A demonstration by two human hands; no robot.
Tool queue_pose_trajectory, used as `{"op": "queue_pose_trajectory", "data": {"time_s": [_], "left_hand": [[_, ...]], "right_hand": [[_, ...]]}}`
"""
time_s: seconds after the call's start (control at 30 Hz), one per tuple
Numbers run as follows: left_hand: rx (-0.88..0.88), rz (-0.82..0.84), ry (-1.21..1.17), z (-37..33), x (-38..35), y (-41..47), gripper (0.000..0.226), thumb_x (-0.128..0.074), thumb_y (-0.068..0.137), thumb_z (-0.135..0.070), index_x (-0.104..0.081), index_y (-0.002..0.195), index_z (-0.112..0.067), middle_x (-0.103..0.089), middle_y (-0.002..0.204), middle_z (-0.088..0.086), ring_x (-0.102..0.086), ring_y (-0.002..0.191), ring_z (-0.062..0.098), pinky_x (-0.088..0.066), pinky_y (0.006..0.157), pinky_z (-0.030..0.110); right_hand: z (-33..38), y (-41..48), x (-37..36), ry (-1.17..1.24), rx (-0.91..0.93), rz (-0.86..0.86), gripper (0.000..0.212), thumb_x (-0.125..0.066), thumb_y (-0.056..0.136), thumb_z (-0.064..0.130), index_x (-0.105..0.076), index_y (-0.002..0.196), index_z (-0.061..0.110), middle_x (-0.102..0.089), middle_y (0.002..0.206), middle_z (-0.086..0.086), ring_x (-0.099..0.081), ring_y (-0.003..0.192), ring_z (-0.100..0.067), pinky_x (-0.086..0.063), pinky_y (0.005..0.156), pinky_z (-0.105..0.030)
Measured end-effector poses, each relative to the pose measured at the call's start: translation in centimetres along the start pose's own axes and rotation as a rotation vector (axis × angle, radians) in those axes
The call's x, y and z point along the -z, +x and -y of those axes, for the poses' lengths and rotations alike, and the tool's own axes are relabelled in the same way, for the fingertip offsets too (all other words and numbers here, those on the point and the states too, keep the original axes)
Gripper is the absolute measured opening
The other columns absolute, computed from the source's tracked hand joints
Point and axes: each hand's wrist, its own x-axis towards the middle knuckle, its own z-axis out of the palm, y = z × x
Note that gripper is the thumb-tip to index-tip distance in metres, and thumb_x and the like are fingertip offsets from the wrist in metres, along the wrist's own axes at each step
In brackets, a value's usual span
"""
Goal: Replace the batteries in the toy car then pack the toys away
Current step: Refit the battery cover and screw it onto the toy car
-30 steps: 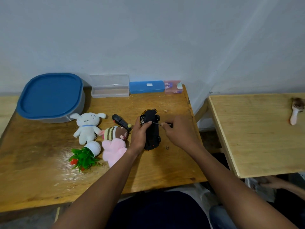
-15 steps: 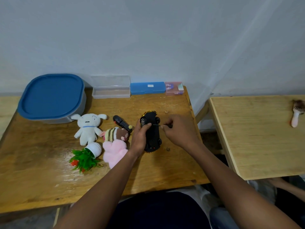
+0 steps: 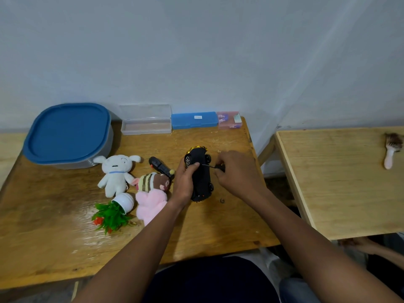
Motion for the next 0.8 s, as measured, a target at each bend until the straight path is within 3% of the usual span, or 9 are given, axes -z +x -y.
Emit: {"op": "queue_pose_trajectory", "data": {"time_s": [0.07, 0.17, 0.23, 0.33, 0.47, 0.57, 0.67, 0.8], "left_hand": [[-0.005, 0.006, 0.004, -0.3, 0.0, 0.0, 0.033, -0.054, 0.098, -0.023, -0.057, 0.131, -0.021, -0.066, 0.12, 0.013, -0.065, 0.109, 0.03, -0.057, 0.075, 0.031], [-0.017, 0.012, -0.003, -0.7, 0.0, -0.1, 0.03, -0.053, 0.099, -0.022, -0.058, 0.128, -0.023, -0.066, 0.118, 0.012, -0.065, 0.108, 0.03, -0.058, 0.074, 0.033], [-0.022, 0.012, 0.019, -0.8, 0.1, -0.2, 0.036, -0.055, 0.092, -0.031, -0.058, 0.127, -0.026, -0.067, 0.118, 0.011, -0.065, 0.109, 0.029, -0.059, 0.077, 0.037], [-0.024, 0.032, 0.04, -0.8, 0.3, -0.3, 0.04, -0.055, 0.09, -0.035, -0.058, 0.129, -0.029, -0.067, 0.121, 0.009, -0.065, 0.111, 0.029, -0.058, 0.087, 0.044], [-0.034, 0.013, 0.064, -1.1, 0.1, -0.5, 0.03, -0.054, 0.091, -0.035, -0.057, 0.121, -0.037, -0.066, 0.118, 0.007, -0.065, 0.108, 0.025, -0.058, 0.08, 0.035], [-0.034, 0.005, 0.065, -1.2, 0.1, -0.4, 0.028, -0.055, 0.092, -0.035, -0.057, 0.12, -0.038, -0.066, 0.118, 0.007, -0.065, 0.109, 0.027, -0.059, 0.08, 0.038], [-0.042, 0.008, 0.066, -1.6, -0.1, -0.3, 0.03, -0.055, 0.09, -0.037, -0.057, 0.119, -0.038, -0.066, 0.118, 0.006, -0.065, 0.108, 0.025, -0.059, 0.084, 0.041], [-0.051, 0.03, 0.052, -2.0, -0.5, -0.2, 0.026, -0.055, 0.093, -0.032, -0.059, 0.118, -0.038, -0.067, 0.115, 0.007, -0.066, 0.105, 0.026, -0.058, 0.083, 0.043]], "right_hand": [[0.1, 0.0, -0.2, -0.084, 0.003, -0.018, 0.027, -0.053, 0.098, 0.041, -0.068, 0.089, 0.02, -0.064, 0.08, 0.004, -0.058, 0.071, -0.012, -0.051, 0.063, -0.029], [0.6, 0.1, -0.3, -0.083, -0.022, 0.018, 0.044, -0.039, 0.104, 0.041, -0.065, 0.079, 0.016, -0.055, 0.065, 0.004, -0.05, 0.056, -0.01, -0.037, 0.05, -0.026], [0.7, 0.3, -0.4, -0.051, -0.039, 0.041, 0.044, -0.038, 0.105, 0.039, -0.066, 0.082, 0.013, -0.056, 0.066, 0.003, -0.05, 0.057, -0.01, -0.031, 0.048, -0.024], [0.4, 0.5, -0.2, 0.042, -0.023, 0.058, 0.024, -0.052, 0.098, 0.039, -0.061, 0.099, 0.017, -0.059, 0.086, 0.003, -0.053, 0.075, -0.012, -0.032, 0.053, -0.021], [0.4, 0.5, 0.3, 0.122, 0.02, 0.111, 0.027, -0.068, 0.086, 0.029, -0.054, 0.107, 0.022, -0.052, 0.101, 0.002, -0.051, 0.087, -0.014, -0.035, 0.06, -0.021], [0.1, 0.6, 0.4, 0.017, 0.043, 0.012, 0.015, -0.062, 0.092, 0.03, -0.064, 0.103, 0.021, -0.059, 0.097, 0.002, -0.055, 0.086, -0.015, -0.041, 0.066, -0.026], [-0.2, 0.7, 0.1, -0.096, 0.053, -0.045, 0.028, -0.051, 0.098, 0.041, -0.069, 0.098, 0.02, -0.065, 0.087, 0.003, -0.058, 0.076, -0.014, -0.05, 0.065, -0.032], [0.0, 0.7, 0.1, -0.071, -0.016, -0.021, 0.043, -0.039, 0.104, 0.039, -0.069, 0.086, 0.014, -0.061, 0.069, 0.001, -0.056, 0.062, -0.014, -0.049, 0.059, -0.033]]}}
